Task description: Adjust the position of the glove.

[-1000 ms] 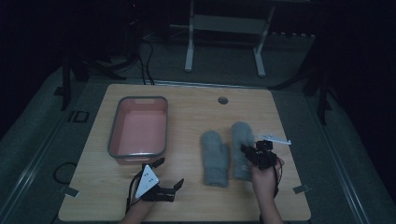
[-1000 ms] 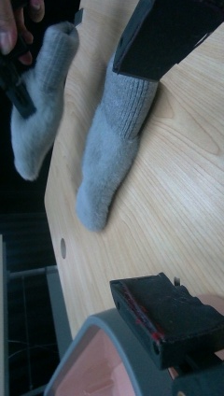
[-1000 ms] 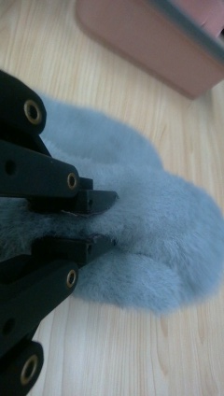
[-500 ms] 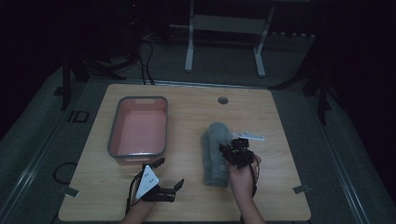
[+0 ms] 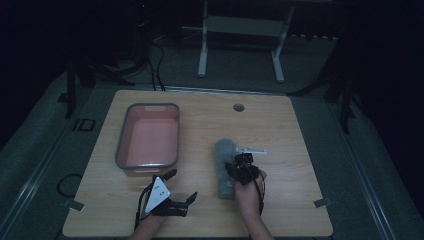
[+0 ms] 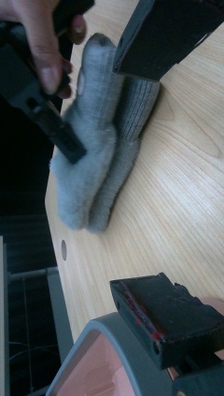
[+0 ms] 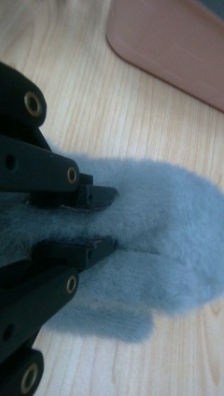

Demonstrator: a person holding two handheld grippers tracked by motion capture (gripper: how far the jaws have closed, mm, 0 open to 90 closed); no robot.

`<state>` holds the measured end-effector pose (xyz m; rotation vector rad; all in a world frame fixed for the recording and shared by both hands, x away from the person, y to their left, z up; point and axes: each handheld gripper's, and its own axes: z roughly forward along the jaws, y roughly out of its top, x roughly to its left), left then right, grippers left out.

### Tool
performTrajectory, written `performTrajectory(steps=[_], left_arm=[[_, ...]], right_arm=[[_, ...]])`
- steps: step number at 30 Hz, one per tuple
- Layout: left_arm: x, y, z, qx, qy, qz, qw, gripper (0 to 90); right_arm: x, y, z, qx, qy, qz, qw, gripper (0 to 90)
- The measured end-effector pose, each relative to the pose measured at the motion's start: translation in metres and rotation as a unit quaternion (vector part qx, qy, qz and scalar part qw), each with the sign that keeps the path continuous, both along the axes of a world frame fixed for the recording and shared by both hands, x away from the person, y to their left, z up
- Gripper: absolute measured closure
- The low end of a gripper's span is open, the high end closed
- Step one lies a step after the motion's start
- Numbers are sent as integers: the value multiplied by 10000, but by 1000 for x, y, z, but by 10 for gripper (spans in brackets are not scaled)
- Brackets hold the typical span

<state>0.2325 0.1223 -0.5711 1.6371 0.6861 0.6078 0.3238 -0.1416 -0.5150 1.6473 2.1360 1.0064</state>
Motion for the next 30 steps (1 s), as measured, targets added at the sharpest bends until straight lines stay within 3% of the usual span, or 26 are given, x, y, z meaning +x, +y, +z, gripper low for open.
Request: performTrajectory(steps=[6, 11, 13, 16, 22, 24, 25, 27, 28, 30], left_arm=[[0, 0, 0, 8, 3, -19, 10000, 10], [0, -1, 0, 1, 20, -32, 10000, 10], [0, -1, 0, 3, 17, -35, 10000, 10], [0, 0, 0, 1, 22, -46, 10000, 10], [0, 0, 0, -28, 38, -59, 10000, 10], [0, 0, 0, -21, 33, -60, 10000, 10], [0, 0, 0, -11, 36, -54, 10000, 10], [1, 0, 0, -31, 54, -47, 10000, 10], [1, 0, 0, -72, 85, -21, 9999, 10], [2, 1, 0, -122, 146, 31, 9998, 10]], right_arm=[[2, 0, -10, 234, 9, -76, 9997, 625], [1, 5, -10, 143, -23, 83, 9999, 500], [-1, 5, -6, 155, -78, 146, 9997, 482], [-4, 2, 6, 103, -330, 310, 9989, 467], [4, -19, 19, 113, -570, 674, 9960, 333], [7, -22, 20, 43, -560, 739, 9957, 294], [11, -28, 20, 83, -343, 977, 9946, 239], [13, -31, 20, 88, -242, 1067, 9940, 204], [15, -37, 19, 270, -165, 1258, 9916, 174], [16, -39, 19, 300, -125, 1316, 9908, 167]])
